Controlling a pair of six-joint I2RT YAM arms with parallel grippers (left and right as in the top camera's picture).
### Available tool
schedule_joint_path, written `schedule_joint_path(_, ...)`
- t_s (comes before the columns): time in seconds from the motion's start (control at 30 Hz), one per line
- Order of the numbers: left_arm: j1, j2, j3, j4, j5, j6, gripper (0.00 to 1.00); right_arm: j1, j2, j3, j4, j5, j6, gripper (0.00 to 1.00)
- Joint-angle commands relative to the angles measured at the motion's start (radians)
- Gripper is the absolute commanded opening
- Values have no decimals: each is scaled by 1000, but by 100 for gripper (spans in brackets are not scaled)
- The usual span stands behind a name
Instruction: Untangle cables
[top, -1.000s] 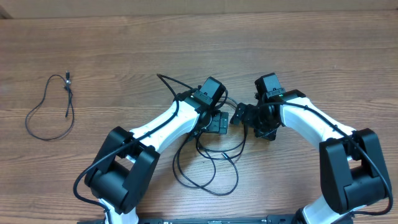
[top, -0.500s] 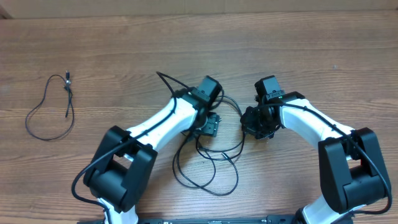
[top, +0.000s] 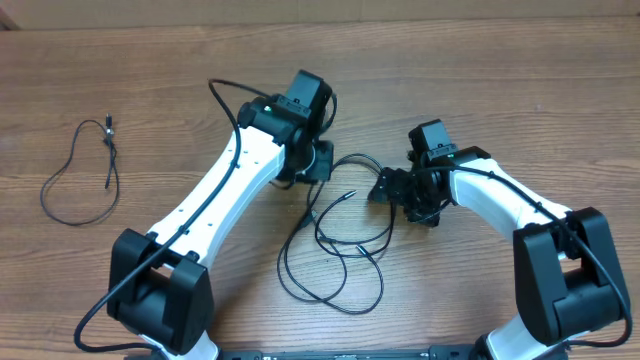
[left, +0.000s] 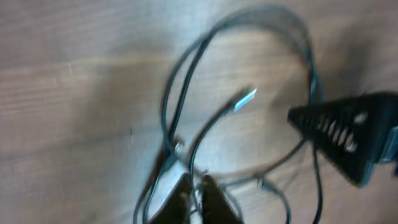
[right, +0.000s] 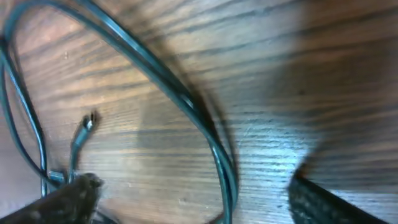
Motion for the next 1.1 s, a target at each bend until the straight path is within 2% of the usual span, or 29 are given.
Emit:
schedule_joint_path(0.0, -5, 15, -35, -28, 30, -12, 21, -2, 17, -16, -5, 34, 0, 100)
schedule_joint_path(0.27, -6, 18, -246, 63, 51, -37, 30, -2, 17, -16, -5, 52, 5, 100)
schedule_joint_path(0.47, -6, 18, -346, 212, 68, -56, 22, -3, 17, -16, -10, 102, 65, 100)
schedule_joint_path(0.7, -6, 18, -354, 412, 14, -66, 22, -3, 17, -16, -13, 109, 64, 100)
schedule_joint_path(0.9, -6, 19, -354, 467, -114, -124, 18, -3, 17, -16, -13, 109, 64, 100)
schedule_joint_path(1.07, -6, 19, -355, 475, -142, -124, 17, -3, 17, -16, -10, 108, 64, 100)
